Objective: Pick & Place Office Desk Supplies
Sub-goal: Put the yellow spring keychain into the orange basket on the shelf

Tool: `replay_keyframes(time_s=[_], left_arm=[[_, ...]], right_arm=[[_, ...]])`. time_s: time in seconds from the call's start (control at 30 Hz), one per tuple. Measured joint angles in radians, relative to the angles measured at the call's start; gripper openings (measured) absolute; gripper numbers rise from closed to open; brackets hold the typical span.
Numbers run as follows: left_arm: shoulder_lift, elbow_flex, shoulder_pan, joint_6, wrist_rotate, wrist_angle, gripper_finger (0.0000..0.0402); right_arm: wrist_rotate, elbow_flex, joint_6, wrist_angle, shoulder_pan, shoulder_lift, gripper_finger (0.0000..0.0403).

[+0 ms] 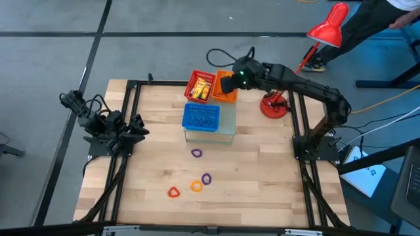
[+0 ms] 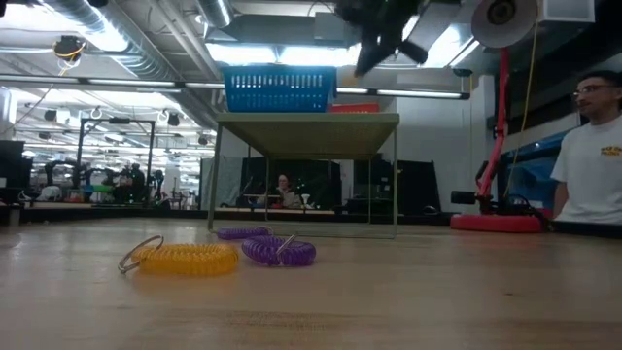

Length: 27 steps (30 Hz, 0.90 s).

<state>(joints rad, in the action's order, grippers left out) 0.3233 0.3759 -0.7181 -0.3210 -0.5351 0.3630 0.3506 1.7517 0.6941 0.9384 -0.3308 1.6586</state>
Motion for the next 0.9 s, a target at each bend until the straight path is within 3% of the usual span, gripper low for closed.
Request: replay_keyframes(time_s=[0.47,0.9], left_arm=[[0.0,0.0,0.0,0.009,-0.071,0.003,0.0125],[0.0,0.0,0.0,0.011,-0.101,0.008,0.0125]], right_arm=[[-0.126,-0.089,-0.085,-0.084,-0.091,0.075,0.0003],[-0.134,-0.089,-0.126,-0.087,-0.09,0.074,0.0004]])
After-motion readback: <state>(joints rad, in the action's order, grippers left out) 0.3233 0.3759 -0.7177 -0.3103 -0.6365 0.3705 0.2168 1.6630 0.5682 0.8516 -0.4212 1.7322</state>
